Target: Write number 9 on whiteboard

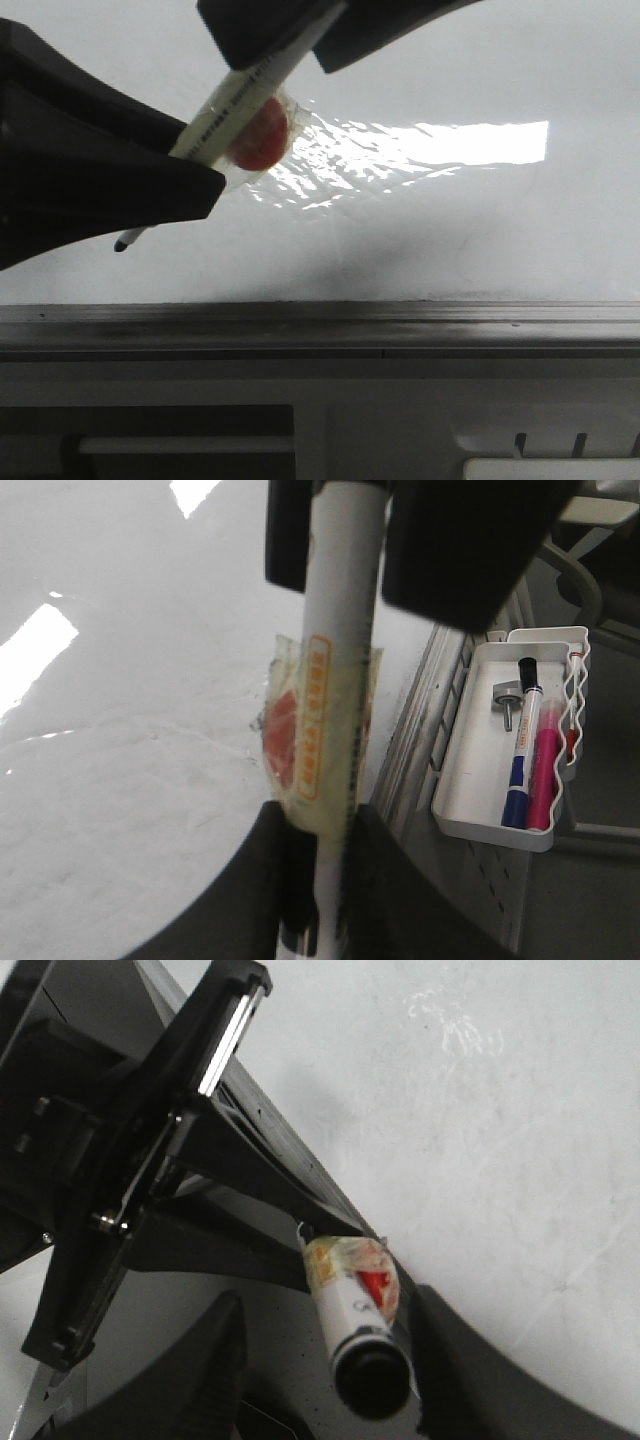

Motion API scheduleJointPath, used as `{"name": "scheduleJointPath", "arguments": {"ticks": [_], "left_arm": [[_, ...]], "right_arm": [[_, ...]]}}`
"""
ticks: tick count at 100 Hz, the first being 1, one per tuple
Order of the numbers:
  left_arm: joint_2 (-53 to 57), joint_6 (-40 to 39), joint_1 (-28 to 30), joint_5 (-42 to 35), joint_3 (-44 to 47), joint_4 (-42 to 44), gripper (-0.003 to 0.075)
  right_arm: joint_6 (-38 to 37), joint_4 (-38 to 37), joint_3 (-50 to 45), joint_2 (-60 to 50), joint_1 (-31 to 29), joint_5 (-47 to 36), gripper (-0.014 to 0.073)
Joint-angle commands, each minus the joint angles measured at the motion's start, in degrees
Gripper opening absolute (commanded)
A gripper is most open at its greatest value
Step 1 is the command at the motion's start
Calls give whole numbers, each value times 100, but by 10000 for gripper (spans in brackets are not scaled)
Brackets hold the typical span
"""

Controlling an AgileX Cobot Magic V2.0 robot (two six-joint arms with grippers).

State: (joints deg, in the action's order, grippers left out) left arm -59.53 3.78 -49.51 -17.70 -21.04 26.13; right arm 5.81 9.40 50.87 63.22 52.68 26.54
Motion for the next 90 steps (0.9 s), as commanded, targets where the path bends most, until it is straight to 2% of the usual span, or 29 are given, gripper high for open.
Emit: {"name": "scheduleJointPath", "arguments": {"ticks": [1, 11, 21, 26, 35, 39, 50, 68, 82, 90], "left_arm": [[95, -32, -9, -424, -188, -67, -20], [95, -32, -9, -411, -188, -67, -20], [95, -32, -9, -422, -188, -67, -7], [95, -32, -9, -447, -188, -67, 34], [95, -32, -9, -527, -188, -67, 169], [105, -32, -9, -528, -188, -67, 242], [164, -32, -9, -456, -188, -138, 322], [918, -32, -9, 203, -188, -216, 322], [1852, -32, -9, 592, -188, -1367, 322], [2298, -32, -9, 630, -188, -1594, 322]], "right_arm": [[70, 69, 263, 48, -3, -357, 297], [70, 69, 273, 86, -3, -345, 197], [70, 69, 273, 86, -3, -355, 50], [70, 69, 273, 86, -3, -343, -6], [70, 6, 273, 86, -3, -342, -75], [70, -24, 273, 86, -3, -342, -77], [70, -24, 273, 86, -3, -342, -77], [57, -86, 273, 37, -142, -342, -76], [-189, -86, 313, -196, -455, -342, -76], [-200, -86, 394, -376, -628, -342, -76]]}}
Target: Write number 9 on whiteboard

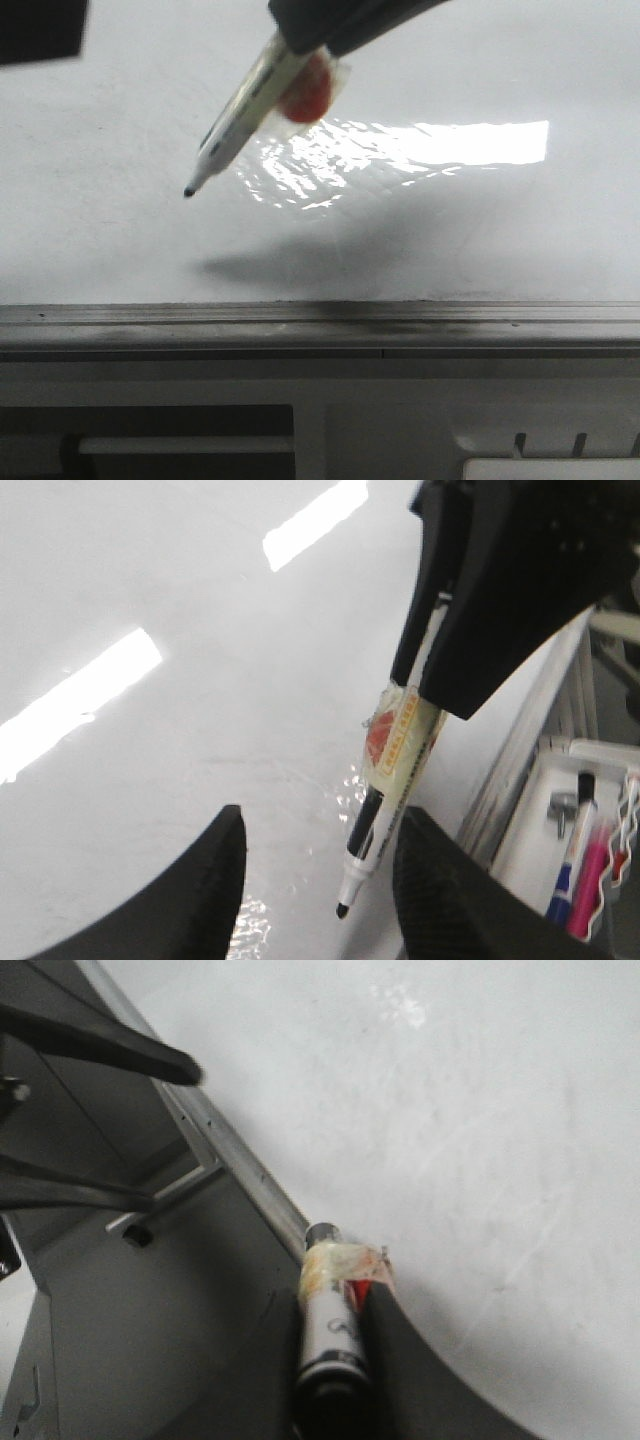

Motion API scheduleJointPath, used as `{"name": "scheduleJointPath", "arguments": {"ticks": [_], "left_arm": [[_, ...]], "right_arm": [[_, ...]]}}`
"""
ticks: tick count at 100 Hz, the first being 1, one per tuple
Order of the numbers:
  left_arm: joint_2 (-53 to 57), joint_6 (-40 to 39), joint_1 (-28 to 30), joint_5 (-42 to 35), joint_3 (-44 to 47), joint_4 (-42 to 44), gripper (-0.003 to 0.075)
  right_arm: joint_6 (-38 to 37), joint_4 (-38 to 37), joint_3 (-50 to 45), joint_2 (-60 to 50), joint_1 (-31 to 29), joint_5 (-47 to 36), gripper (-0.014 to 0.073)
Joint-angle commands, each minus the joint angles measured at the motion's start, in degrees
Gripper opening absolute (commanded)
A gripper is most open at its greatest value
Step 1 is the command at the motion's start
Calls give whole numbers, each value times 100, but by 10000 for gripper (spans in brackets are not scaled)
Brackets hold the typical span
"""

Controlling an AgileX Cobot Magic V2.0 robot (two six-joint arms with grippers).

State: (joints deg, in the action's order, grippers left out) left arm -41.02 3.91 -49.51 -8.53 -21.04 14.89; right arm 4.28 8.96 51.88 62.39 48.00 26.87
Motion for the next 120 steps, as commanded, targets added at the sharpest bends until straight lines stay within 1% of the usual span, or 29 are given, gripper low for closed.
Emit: {"name": "scheduleJointPath", "arguments": {"ticks": [1, 10, 18, 32, 43, 56, 69, 79, 84, 90, 104, 120], "left_arm": [[474, -45, 3, -287, -188, -471, 322], [688, -45, 103, -287, -188, -471, 313], [730, -45, 297, -287, -188, -599, 313], [703, -45, 647, -341, -188, -838, 313], [703, -45, 806, -594, -188, -1163, 313], [703, -45, 816, -710, -188, -1268, 313], [703, -45, 816, -710, -188, -1281, 313], [703, -45, 816, -710, -188, -1312, 313], [703, -45, 816, -710, -188, -1312, 313], [703, -45, 816, -710, -188, -1312, 313], [703, -45, 816, -710, -188, -1312, 313], [703, -45, 816, -710, -188, -1312, 313]], "right_arm": [[-47, -42, 294, -305, -191, -376, -76], [-126, -42, 400, -413, -403, -500, -76], [-292, -42, 615, -387, -646, -430, -76], [-338, -42, 1128, -152, -1150, 190, -59], [-346, -42, 1449, 118, -1439, 549, -57], [-346, -42, 1694, 501, -1489, 498, -57], [-322, 224, 1954, 1002, -1364, 410, -58], [-322, 224, 1982, 1253, -1178, 777, -59], [-322, 224, 1912, 1257, -1132, 1098, -59], [-322, 224, 1804, 1189, -1132, 1269, -58], [-335, 20, 1834, 825, -1380, 1226, -58], [-321, -21, 2391, 874, -1671, 1129, -58]]}}
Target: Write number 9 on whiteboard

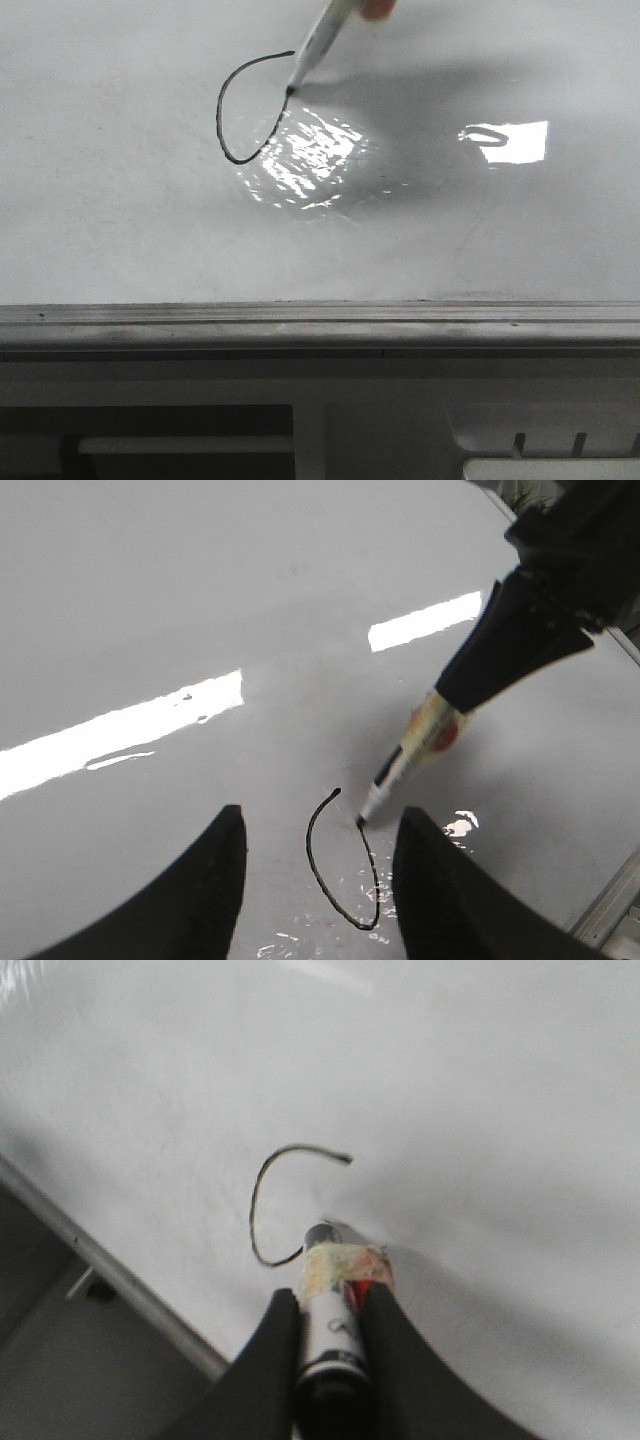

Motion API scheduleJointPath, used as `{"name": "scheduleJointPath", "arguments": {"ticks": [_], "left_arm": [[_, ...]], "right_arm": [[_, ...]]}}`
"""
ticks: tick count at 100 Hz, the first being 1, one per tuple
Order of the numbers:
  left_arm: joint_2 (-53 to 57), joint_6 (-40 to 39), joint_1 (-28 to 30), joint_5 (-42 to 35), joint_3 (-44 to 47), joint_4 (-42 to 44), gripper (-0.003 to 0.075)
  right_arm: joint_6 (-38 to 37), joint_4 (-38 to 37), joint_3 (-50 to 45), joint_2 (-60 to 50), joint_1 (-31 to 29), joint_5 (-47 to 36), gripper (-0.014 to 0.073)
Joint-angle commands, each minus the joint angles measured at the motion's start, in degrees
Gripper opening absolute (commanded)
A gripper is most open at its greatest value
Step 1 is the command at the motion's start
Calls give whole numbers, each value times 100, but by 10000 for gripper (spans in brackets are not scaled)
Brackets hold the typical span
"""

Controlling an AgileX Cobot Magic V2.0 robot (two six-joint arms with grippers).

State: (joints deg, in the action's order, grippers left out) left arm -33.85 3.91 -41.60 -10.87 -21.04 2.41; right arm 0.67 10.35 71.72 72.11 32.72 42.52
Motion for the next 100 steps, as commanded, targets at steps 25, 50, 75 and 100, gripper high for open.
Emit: {"name": "scheduleJointPath", "arguments": {"ticks": [25, 50, 75, 100], "left_arm": [[-14, -45, 25, -412, -188, -64, 313], [-22, -45, 25, -333, -142, -64, 314], [-512, -45, -459, 295, -142, -64, 316], [-1491, -45, -1360, 57, -142, 292, 316]], "right_arm": [[10, 177, -76, 35, -163, 308, -58], [85, 673, -1190, -352, 340, -474, -58], [175, 880, -1018, -619, 1190, -471, -58], [175, 941, -1049, -391, 1496, -592, -58]]}}
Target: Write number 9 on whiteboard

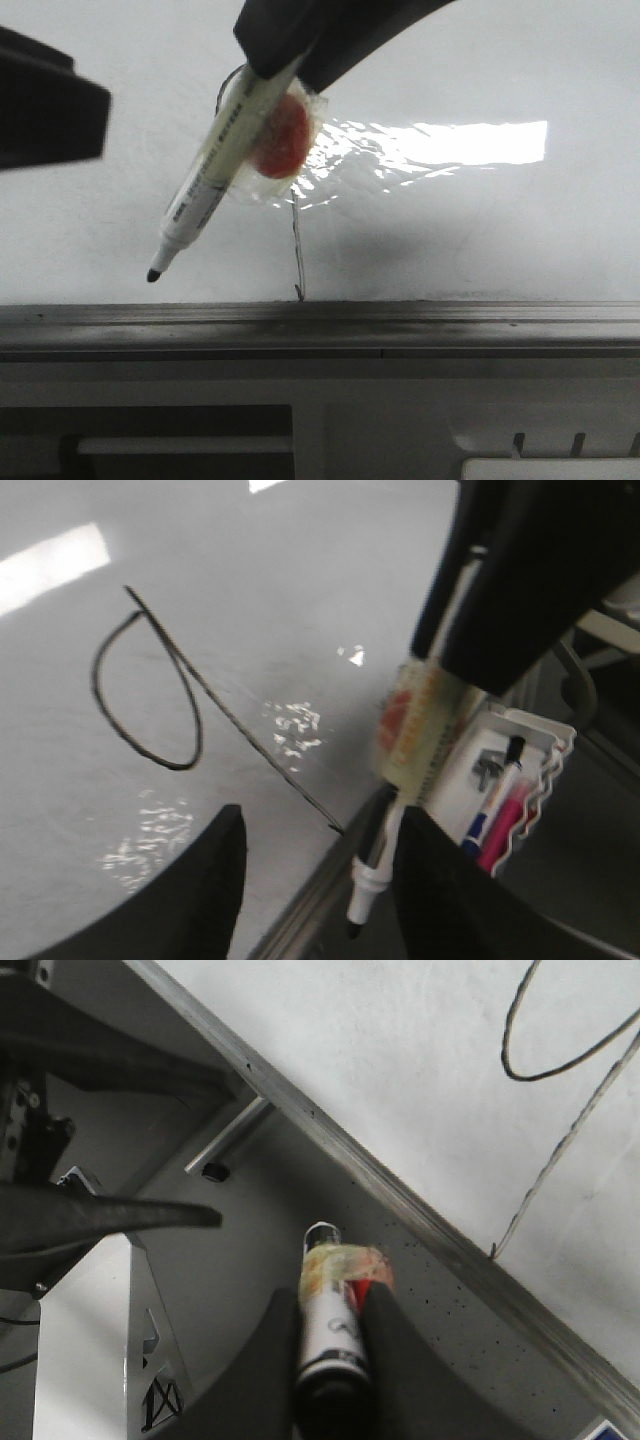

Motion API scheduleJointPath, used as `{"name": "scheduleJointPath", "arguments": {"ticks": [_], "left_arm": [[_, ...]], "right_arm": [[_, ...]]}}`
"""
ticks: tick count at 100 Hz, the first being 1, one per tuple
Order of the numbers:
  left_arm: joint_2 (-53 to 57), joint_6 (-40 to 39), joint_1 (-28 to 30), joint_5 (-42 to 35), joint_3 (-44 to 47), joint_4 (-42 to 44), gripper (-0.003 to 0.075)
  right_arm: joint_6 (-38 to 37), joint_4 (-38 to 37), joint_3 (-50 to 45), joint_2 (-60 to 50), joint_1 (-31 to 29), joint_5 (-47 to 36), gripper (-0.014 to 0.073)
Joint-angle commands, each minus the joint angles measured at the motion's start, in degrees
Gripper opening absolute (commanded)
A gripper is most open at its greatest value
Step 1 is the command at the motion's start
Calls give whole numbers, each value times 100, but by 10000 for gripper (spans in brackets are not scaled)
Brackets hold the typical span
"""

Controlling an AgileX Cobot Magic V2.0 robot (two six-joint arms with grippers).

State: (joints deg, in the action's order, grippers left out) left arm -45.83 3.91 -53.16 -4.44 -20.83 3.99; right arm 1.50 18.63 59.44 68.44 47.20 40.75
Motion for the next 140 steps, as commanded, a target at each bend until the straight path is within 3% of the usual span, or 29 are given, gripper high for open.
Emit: {"name": "scheduleJointPath", "arguments": {"ticks": [1, 38, 46, 56, 66, 74, 83, 84, 95, 115, 140], "left_arm": [[-321, -45, -226, -617, -162, 158, 316], [-1050, -45, -206, -1186, -172, 303, 298], [-1076, -45, -206, -1210, -172, 303, 199], [-1127, -45, -206, -1199, -172, 303, -8], [-1136, -45, -206, -1199, -172, 292, -20], [-1136, -45, -206, -1199, -172, 266, -20], [-1136, -45, -179, -1199, -172, -481, -20], [-1136, -45, -177, -1199, -172, -564, -20], [-1152, -45, 73, -1187, -172, -1901, -20], [-1270, -45, 796, -1114, -172, -3641, -20], [-1511, -45, 981, -1037, -184, -4009, -20]], "right_arm": [[92, 143, 180, -11, 45, -432, -58], [92, 178, 180, 3, 101, -561, -58], [92, 240, 180, 3, 101, -561, -58], [92, 350, 180, 3, 101, -561, -58], [92, 350, 180, 3, 101, -561, -50], [105, 339, 180, 3, 101, -561, 40], [152, 339, 180, 12, 101, -571, 240], [152, 339, 180, 12, 101, -584, 294], [152, 339, 180, 12, 101, -607, 468], [152, 339, 180, 12, 101, -607, 438], [152, 350, 180, 12, 101, -498, 428]]}}
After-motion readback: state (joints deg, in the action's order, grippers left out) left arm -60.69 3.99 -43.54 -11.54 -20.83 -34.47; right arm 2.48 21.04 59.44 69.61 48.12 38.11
